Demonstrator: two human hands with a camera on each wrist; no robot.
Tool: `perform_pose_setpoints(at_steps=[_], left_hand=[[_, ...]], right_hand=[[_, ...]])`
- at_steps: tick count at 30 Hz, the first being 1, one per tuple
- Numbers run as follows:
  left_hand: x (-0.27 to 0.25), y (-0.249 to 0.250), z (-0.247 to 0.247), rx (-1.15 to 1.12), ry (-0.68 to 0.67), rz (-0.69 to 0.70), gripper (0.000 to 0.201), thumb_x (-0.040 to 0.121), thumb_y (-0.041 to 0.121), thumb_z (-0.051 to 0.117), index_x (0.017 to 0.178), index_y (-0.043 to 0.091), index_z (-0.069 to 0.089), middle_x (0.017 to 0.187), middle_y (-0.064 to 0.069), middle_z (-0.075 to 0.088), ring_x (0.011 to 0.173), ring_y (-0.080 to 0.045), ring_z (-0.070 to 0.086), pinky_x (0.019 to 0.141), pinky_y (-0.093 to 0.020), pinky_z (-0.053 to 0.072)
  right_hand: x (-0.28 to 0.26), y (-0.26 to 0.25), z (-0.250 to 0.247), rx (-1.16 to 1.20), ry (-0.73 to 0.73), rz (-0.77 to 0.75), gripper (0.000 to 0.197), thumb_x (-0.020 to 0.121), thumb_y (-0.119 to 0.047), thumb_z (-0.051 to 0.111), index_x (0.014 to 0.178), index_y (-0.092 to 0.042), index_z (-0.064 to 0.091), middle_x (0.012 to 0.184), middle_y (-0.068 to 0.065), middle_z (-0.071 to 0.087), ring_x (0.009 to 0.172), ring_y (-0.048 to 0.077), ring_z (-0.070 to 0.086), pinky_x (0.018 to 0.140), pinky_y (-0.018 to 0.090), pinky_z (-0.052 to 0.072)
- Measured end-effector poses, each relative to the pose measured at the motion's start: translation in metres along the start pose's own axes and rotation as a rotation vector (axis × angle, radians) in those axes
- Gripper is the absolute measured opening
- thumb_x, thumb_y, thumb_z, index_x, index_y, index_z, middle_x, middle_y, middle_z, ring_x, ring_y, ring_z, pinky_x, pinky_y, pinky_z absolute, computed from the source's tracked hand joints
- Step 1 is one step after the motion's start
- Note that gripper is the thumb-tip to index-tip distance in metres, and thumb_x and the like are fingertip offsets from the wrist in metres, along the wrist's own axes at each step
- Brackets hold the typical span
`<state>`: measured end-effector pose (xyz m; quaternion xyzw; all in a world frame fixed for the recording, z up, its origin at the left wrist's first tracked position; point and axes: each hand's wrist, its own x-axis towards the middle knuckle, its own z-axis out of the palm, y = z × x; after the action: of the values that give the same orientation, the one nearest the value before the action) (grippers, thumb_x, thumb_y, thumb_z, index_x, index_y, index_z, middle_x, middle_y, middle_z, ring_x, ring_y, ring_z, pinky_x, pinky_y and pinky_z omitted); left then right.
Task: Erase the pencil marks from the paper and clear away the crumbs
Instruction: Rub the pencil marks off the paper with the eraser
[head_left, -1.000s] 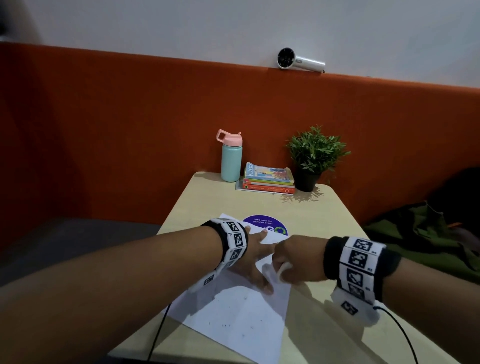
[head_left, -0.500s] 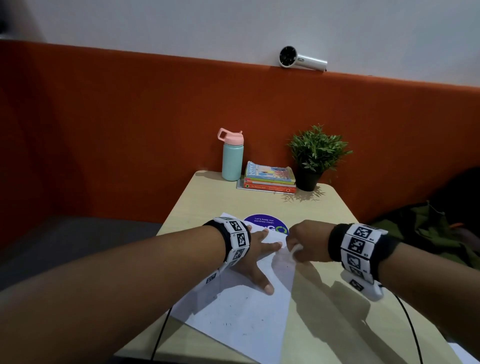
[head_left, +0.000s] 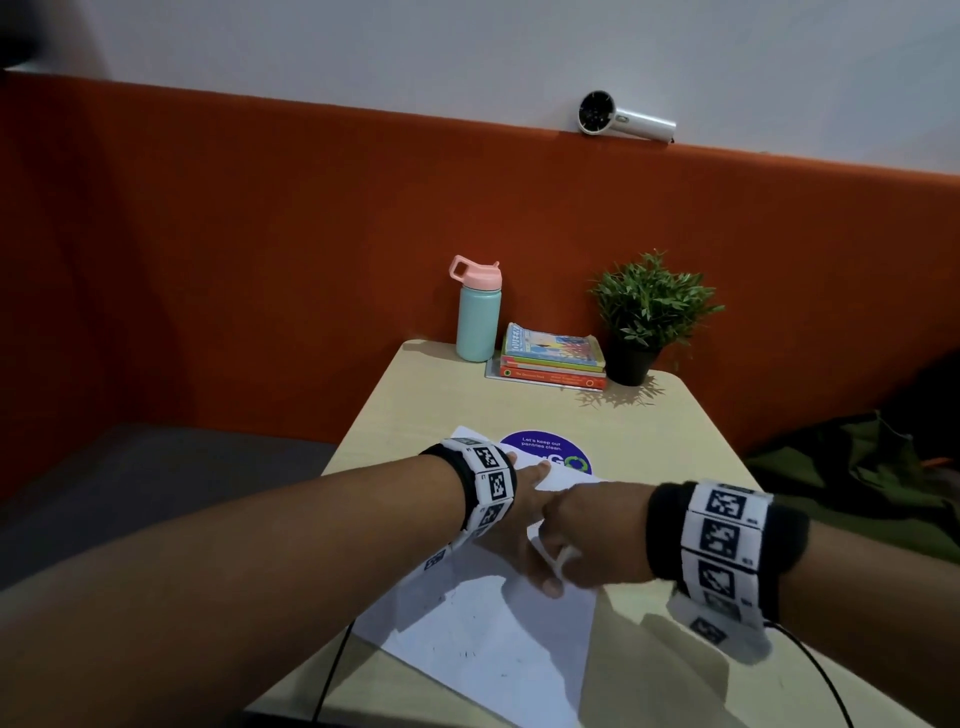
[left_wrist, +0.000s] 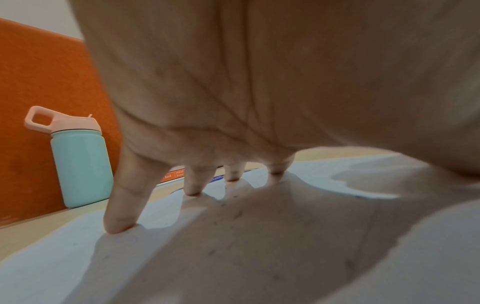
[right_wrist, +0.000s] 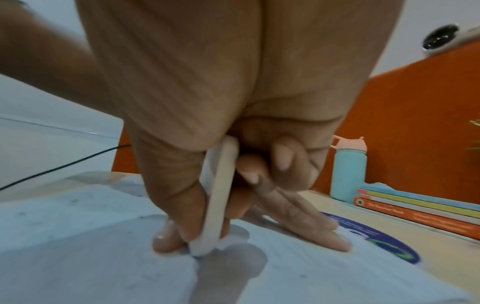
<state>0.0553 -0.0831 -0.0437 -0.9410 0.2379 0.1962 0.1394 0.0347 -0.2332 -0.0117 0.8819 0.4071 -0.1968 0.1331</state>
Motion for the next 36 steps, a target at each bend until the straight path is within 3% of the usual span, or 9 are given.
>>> perform_pose_setpoints(at_steps=[3,6,10,15,20,25,30,34,36], left_hand=[[0.0,-0.001,0.002,-0.019,-0.01,-0.002,0.114,0.063,0.099,0.048,0.153,0.056,-0.007,0.169,0.002,-0.016,0.155,-0.043,0.001,0.117,-0.069,0.013],[-0.002,-0.005,-0.001,-0.012,-0.039,-0.002,0.117,0.067,0.097,0.048,0.154,0.051,-0.017,0.169,0.001,-0.018,0.155,-0.043,-0.002,0.117,-0.07,0.009],[-0.006,-0.02,0.005,-0.016,-0.05,-0.013,0.119,0.066,0.099,0.046,0.152,0.051,-0.021,0.168,0.0,-0.021,0.155,-0.041,-0.004,0.115,-0.072,0.007],[-0.008,-0.02,0.01,-0.025,-0.042,-0.018,0.119,0.066,0.098,0.047,0.152,0.051,-0.021,0.168,0.0,-0.021,0.155,-0.04,-0.006,0.116,-0.072,0.007],[-0.008,-0.021,0.009,-0.03,-0.051,-0.014,0.119,0.066,0.098,0.046,0.151,0.051,-0.022,0.168,0.0,-0.022,0.155,-0.041,-0.007,0.115,-0.073,0.007],[-0.007,-0.02,0.009,-0.028,-0.044,-0.023,0.12,0.065,0.098,0.047,0.152,0.052,-0.022,0.168,0.0,-0.022,0.155,-0.041,-0.007,0.115,-0.073,0.007],[-0.005,-0.022,0.01,-0.031,-0.055,-0.012,0.12,0.064,0.099,0.045,0.151,0.053,-0.023,0.167,0.0,-0.024,0.155,-0.042,-0.007,0.114,-0.073,0.006],[-0.007,-0.02,0.01,-0.033,-0.046,-0.031,0.121,0.065,0.098,0.048,0.151,0.052,-0.022,0.168,0.0,-0.023,0.154,-0.041,-0.01,0.114,-0.074,0.006],[-0.009,-0.019,0.009,-0.035,-0.051,-0.025,0.119,0.067,0.097,0.048,0.152,0.051,-0.022,0.168,0.0,-0.023,0.155,-0.04,-0.009,0.115,-0.072,0.006]], right_hand=[[0.004,0.025,-0.009,-0.01,0.014,0.104,0.027,0.091,-0.025,0.055,0.115,-0.022,0.067,0.105,-0.001,0.067,0.09,0.017,0.059,0.08,0.03,0.049],[0.008,0.045,-0.015,-0.049,0.005,0.202,0.026,0.094,-0.031,0.054,0.112,-0.018,0.066,0.101,-0.001,0.064,0.089,0.016,0.055,0.08,0.029,0.047],[0.005,0.039,-0.01,-0.071,0.018,0.242,0.031,0.096,-0.035,0.048,0.111,-0.016,0.065,0.104,0.001,0.064,0.091,0.019,0.058,0.078,0.029,0.046],[-0.001,0.008,0.005,-0.021,0.019,0.066,0.032,0.096,-0.037,0.045,0.11,-0.016,0.066,0.108,0.002,0.068,0.095,0.018,0.06,0.079,0.027,0.044],[0.007,0.039,-0.01,-0.073,0.014,0.225,0.035,0.098,-0.039,0.043,0.116,-0.017,0.063,0.115,0.003,0.065,0.09,0.016,0.053,0.083,0.029,0.045],[0.002,0.004,0.002,-0.032,-0.014,0.047,0.034,0.097,-0.04,0.042,0.112,-0.02,0.064,0.11,0.001,0.066,0.096,0.018,0.059,0.088,0.033,0.049],[0.008,0.034,-0.009,-0.14,0.004,0.239,0.038,0.099,-0.04,0.039,0.116,-0.015,0.062,0.11,0.005,0.065,0.096,0.021,0.062,0.088,0.038,0.052],[0.001,-0.007,0.006,-0.151,0.026,0.059,0.04,0.1,-0.037,0.037,0.115,-0.011,0.063,0.111,0.007,0.066,0.1,0.024,0.062,0.087,0.034,0.047],[0.002,0.002,0.003,-0.147,-0.007,0.092,0.041,0.101,-0.038,0.036,0.117,-0.012,0.062,0.113,0.006,0.065,0.102,0.023,0.061,0.088,0.031,0.045]])
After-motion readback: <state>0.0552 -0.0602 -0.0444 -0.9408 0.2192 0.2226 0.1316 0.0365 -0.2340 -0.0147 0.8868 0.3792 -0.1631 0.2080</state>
